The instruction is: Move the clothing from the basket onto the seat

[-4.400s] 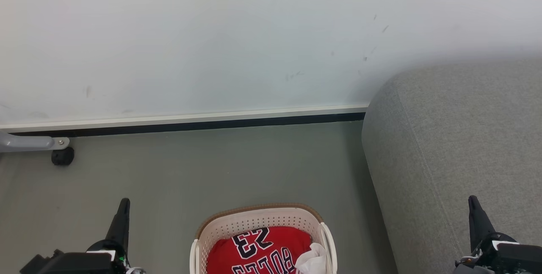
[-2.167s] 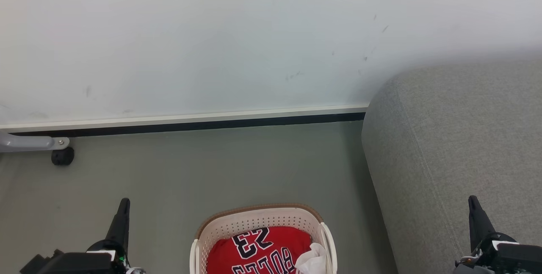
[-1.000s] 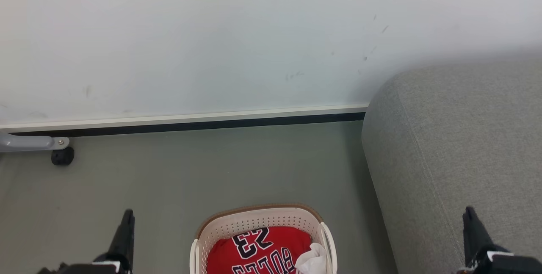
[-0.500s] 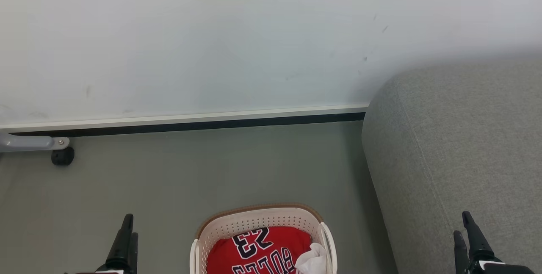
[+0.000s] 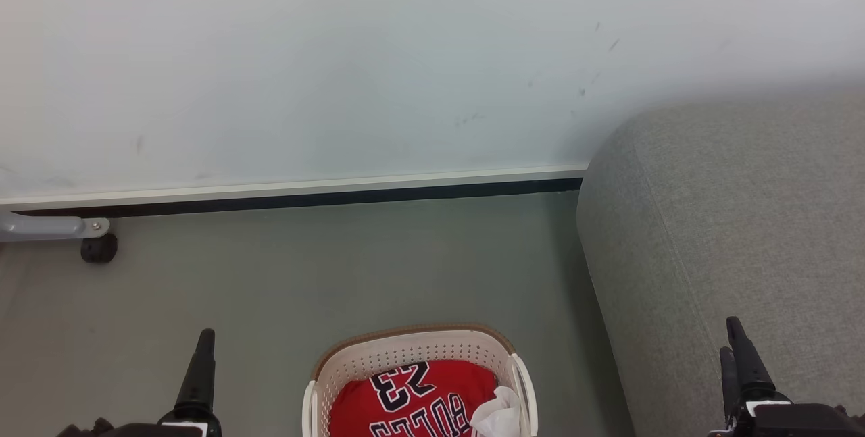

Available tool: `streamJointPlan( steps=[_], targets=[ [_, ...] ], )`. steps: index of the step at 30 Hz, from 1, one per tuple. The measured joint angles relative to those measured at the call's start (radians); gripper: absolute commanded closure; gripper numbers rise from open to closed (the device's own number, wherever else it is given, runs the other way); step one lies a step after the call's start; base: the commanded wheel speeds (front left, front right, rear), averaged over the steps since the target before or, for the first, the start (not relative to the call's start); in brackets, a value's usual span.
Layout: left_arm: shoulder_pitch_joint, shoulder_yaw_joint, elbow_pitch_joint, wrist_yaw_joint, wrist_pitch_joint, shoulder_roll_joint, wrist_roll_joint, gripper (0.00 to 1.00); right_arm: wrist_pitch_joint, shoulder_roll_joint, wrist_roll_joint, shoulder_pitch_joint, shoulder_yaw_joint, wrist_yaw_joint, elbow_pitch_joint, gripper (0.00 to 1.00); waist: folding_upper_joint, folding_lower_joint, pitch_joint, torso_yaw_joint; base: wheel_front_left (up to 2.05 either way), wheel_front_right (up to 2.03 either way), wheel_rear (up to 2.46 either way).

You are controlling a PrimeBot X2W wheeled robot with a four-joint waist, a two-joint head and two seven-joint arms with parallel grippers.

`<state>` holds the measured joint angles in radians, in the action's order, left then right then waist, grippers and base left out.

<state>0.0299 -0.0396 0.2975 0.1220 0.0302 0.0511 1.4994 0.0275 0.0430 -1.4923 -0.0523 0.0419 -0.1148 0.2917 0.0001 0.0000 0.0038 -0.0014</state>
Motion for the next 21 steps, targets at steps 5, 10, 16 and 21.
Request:
streamJointPlan(
  steps=[5,10,16,21],
  targets=[
    [0.003,0.022,-0.007,0.000,-0.020,0.014,-0.070,0.00,-0.015,0.017,0.064,-0.005,-0.031,0.000,-0.011,0.00,0.0000,0.0000,0.001,-0.001,0.00,0.00,0.00],
    [0.004,0.046,-0.011,-0.002,-0.037,0.030,-0.146,0.00,-0.035,0.038,0.138,-0.020,-0.067,0.000,-0.026,0.00,0.0000,0.0000,0.001,-0.001,0.00,0.00,0.00],
    [0.008,0.078,-0.024,-0.016,-0.060,0.052,-0.244,0.00,-0.057,0.062,0.237,-0.026,-0.111,0.000,-0.034,0.00,0.0000,0.0000,0.001,-0.001,0.00,0.00,0.00],
    [0.011,0.104,-0.036,-0.027,-0.077,0.069,-0.342,0.00,-0.074,0.076,0.321,-0.040,-0.144,0.002,-0.040,0.00,0.0000,0.0000,0.000,-0.002,0.00,0.00,0.00]
  ],
)
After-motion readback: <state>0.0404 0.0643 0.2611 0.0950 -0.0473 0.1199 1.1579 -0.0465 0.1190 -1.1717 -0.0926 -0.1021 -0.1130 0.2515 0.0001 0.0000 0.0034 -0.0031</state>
